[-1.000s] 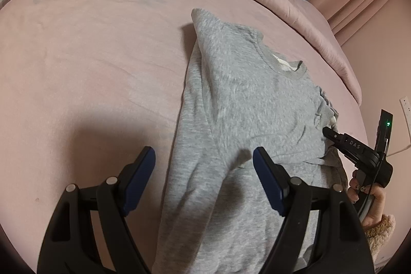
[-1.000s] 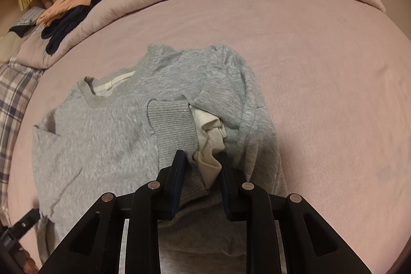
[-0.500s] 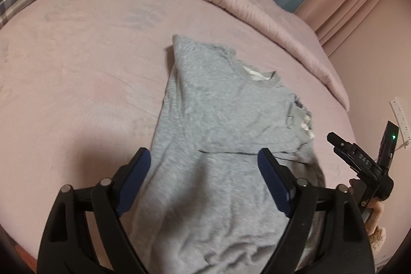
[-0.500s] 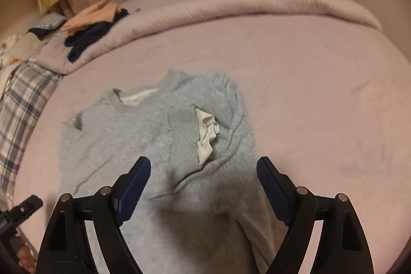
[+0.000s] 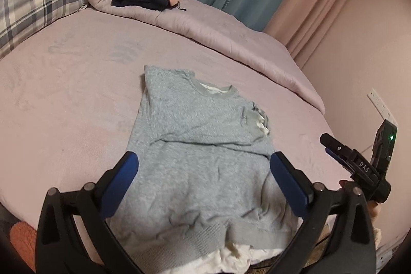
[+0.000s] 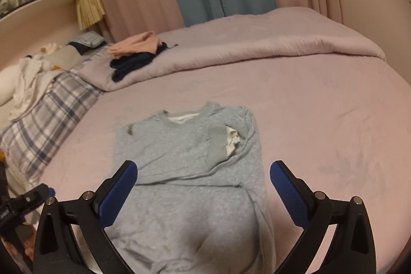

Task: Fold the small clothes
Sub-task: 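Open the right gripper and move both tools to the sweatshirt hem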

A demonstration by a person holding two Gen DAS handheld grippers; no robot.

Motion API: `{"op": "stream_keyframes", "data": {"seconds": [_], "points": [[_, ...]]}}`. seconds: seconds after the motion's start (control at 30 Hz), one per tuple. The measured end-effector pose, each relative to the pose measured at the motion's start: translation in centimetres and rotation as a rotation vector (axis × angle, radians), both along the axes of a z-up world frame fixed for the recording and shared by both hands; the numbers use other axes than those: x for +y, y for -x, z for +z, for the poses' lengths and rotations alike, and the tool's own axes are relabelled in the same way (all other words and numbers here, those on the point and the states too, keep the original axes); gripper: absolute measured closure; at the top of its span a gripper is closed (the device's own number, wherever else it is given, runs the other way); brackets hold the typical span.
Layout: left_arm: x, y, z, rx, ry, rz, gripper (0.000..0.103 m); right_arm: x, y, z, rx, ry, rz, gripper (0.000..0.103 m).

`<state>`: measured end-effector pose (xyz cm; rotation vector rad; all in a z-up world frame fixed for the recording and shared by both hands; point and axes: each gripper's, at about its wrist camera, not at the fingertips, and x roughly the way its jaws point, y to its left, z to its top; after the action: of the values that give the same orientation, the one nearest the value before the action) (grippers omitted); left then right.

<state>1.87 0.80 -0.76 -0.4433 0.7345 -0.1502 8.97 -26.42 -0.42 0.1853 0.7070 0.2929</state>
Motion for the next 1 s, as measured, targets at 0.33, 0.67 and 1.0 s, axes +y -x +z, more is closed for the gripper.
{"op": "stream_keyframes", "data": {"seconds": [0.33,0.67,1.0], "points": [[-0.8,2.1,-1.5,0.040,-0.031,-0.020,0.001,-1.1,4.1,-1.6,0.015,-0.050,-0.015,0.001],[-0.1,3.7,-3.6,0.084,-0.029,0.000,0.001,-1.0,6.1,-2.8,0.035,-0.038,-0.026,0.001],[0.9,3.9,-5.9,0.151,0.006,0.032,0.001,-0.9,6.8,-4.3,0.077,0.000,-0.015,0.001]]}}
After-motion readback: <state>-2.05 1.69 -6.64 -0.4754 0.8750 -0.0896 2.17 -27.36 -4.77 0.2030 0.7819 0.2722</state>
